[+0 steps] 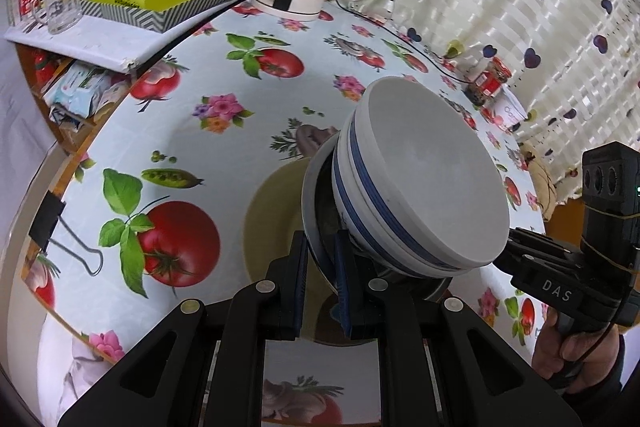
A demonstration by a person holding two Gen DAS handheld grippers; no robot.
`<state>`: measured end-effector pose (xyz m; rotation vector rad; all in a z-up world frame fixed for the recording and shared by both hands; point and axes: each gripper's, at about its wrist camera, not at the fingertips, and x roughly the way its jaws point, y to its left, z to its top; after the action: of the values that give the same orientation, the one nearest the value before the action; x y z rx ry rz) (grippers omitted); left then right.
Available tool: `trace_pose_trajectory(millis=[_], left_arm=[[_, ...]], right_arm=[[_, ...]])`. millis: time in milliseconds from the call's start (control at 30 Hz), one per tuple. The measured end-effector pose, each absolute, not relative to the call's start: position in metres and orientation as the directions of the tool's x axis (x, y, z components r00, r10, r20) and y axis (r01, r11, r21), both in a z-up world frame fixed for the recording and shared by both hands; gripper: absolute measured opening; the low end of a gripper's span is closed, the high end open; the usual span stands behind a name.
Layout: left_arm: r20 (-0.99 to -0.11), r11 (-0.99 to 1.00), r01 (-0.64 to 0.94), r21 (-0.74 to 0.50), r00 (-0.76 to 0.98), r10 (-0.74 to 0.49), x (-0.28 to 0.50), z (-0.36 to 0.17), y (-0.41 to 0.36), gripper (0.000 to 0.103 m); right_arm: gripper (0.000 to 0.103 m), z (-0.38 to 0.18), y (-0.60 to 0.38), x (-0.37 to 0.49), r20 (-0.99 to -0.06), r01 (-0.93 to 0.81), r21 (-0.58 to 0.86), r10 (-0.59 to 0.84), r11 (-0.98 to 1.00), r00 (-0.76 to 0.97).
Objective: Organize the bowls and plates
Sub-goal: 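Carry the bowl stack with both grippers toward the beige plate stack, then lower the bowl stack onto the beige plates with both grippers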
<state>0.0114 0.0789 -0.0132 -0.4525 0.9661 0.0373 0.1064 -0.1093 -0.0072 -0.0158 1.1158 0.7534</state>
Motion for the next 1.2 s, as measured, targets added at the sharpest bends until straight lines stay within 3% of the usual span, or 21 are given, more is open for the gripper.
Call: trace_pose_trajectory(millis=[900, 1200], left_arm=[[-0.808, 0.879, -0.280, -0.385, 0.563, -0.175, 0.007, -0.028, 0.094, 0.015], [-0.810, 0.878, -0.288, -0.382, 0.562, -0.168, 0.004, -0.028, 0.094, 0.016]], right_arm=[[0.017, -0.018, -0.087, 0.112, -0.835, -0.578, 0.348, 0.524, 0.739, 0.168], [0.030, -0.014, -0.100, 0.109, -0.834, -0.562, 0.345, 0.520, 0.752, 0.183]])
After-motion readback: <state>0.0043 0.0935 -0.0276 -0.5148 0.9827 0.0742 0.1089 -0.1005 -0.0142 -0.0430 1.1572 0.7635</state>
